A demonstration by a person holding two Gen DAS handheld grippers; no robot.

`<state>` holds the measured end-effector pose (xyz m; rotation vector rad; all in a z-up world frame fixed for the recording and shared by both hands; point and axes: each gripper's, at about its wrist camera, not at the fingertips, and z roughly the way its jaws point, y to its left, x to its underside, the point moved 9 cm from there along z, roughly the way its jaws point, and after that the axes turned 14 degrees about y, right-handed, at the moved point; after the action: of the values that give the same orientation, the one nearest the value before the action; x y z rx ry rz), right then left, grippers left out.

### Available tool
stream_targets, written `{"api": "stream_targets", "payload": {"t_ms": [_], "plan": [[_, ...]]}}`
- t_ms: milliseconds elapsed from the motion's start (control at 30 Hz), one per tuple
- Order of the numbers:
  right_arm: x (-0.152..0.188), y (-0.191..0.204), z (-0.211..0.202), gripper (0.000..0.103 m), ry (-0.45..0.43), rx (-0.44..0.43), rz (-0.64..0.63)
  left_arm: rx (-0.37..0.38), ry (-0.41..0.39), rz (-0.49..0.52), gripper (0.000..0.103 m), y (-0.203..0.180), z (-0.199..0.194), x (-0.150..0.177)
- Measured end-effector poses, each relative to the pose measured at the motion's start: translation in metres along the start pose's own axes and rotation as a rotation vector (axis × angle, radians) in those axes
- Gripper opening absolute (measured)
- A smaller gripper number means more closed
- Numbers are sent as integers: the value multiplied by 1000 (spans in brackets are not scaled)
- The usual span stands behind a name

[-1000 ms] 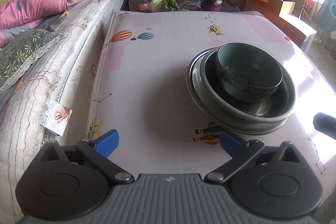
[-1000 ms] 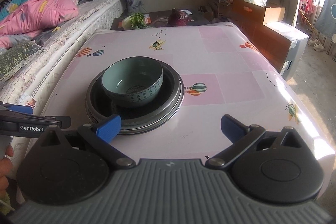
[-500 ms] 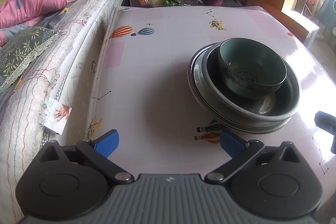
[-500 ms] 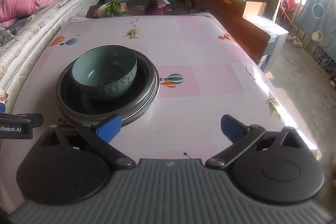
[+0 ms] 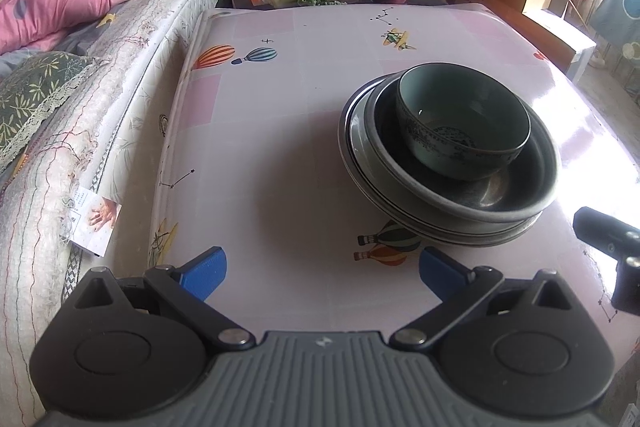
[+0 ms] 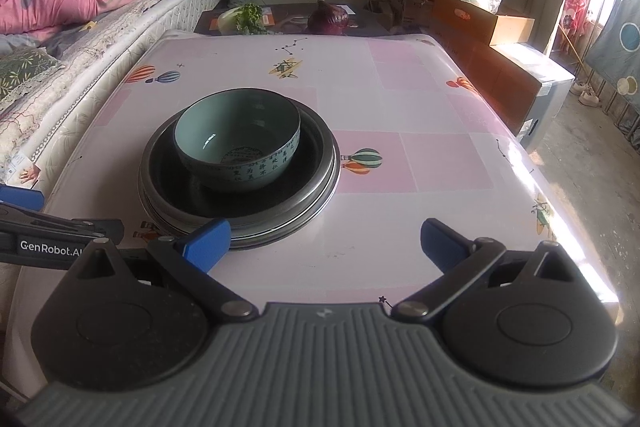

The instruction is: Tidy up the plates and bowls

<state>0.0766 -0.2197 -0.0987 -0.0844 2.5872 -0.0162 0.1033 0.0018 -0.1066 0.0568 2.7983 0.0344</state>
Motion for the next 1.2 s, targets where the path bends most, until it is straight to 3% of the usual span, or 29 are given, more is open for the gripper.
{"api": "stream_targets", "payload": {"t_ms": [567, 1200], "plan": [[1, 4, -2, 102, 12, -88, 10, 7, 3, 21, 103, -5, -1, 2], [2, 3, 0, 102, 21, -97, 18, 6, 1, 22, 103, -7, -1, 2]]}}
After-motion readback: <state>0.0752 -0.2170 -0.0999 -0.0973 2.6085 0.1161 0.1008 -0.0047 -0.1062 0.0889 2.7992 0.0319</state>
